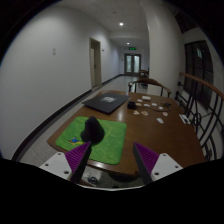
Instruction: Arrange mouse
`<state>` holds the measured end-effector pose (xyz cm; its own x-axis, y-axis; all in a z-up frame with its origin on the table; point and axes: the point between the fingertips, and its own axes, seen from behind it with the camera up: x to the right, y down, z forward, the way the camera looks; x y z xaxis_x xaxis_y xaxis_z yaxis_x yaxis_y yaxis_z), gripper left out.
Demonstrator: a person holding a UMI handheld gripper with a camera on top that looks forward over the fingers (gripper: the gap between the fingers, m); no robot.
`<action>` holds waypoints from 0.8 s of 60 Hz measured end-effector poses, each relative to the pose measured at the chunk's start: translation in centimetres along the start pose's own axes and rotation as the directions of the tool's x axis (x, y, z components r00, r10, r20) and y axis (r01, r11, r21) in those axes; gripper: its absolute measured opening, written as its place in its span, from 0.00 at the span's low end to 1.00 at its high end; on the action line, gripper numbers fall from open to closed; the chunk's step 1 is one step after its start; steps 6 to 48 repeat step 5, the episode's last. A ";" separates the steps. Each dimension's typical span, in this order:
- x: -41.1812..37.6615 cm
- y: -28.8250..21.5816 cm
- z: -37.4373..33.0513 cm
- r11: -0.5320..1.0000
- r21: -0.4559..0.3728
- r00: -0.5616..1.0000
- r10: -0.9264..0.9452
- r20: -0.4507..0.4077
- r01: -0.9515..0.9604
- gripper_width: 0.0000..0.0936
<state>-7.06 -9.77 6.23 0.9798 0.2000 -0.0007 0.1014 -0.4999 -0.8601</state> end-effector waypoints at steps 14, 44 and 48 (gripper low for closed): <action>2.1 0.8 -0.4 1.000 0.000 0.999 0.021 -0.030 -0.021 0.90; 2.1 0.8 -0.4 1.000 0.000 0.999 0.021 -0.030 -0.021 0.90; 2.1 0.8 -0.4 1.000 0.000 0.999 0.021 -0.030 -0.021 0.90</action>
